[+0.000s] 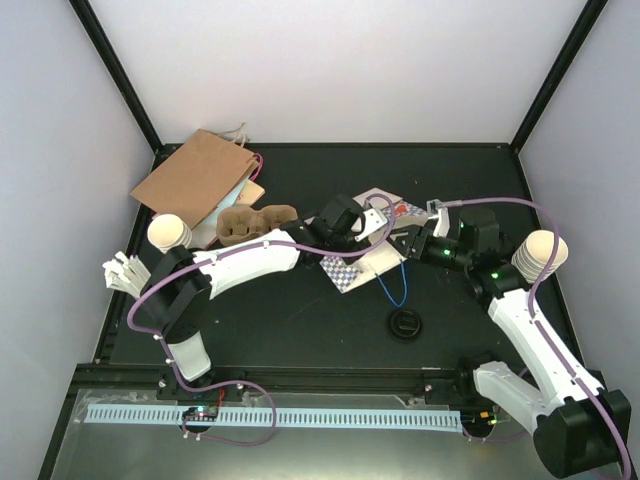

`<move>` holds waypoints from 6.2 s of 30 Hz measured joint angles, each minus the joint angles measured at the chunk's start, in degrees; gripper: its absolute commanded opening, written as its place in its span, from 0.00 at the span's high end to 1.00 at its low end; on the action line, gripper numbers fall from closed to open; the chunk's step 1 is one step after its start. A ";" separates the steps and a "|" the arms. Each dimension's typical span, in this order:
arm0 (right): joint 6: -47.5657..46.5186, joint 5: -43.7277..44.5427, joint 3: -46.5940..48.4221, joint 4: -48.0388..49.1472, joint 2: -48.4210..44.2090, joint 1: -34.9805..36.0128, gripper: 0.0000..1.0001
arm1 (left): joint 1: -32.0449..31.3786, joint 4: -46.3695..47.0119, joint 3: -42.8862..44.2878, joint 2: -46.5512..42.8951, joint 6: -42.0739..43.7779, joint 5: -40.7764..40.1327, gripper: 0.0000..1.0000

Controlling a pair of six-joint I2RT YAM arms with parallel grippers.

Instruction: Pack the takeout coffee

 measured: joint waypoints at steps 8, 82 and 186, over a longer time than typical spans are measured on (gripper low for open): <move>-2.80 2.03 -1.46 -0.66 -0.46 2.60 0.41 | 0.00 -0.42 1.38 0.00 -0.39 0.74 0.99; -15.15 24.30 -3.89 29.09 -1.09 4.55 0.49 | -1.81 5.49 -1.44 -3.02 -3.39 7.37 0.99; 41.38 28.81 -0.26 3.39 -10.99 5.44 0.99 | -4.81 3.63 -6.95 -16.15 -12.85 -1.33 0.19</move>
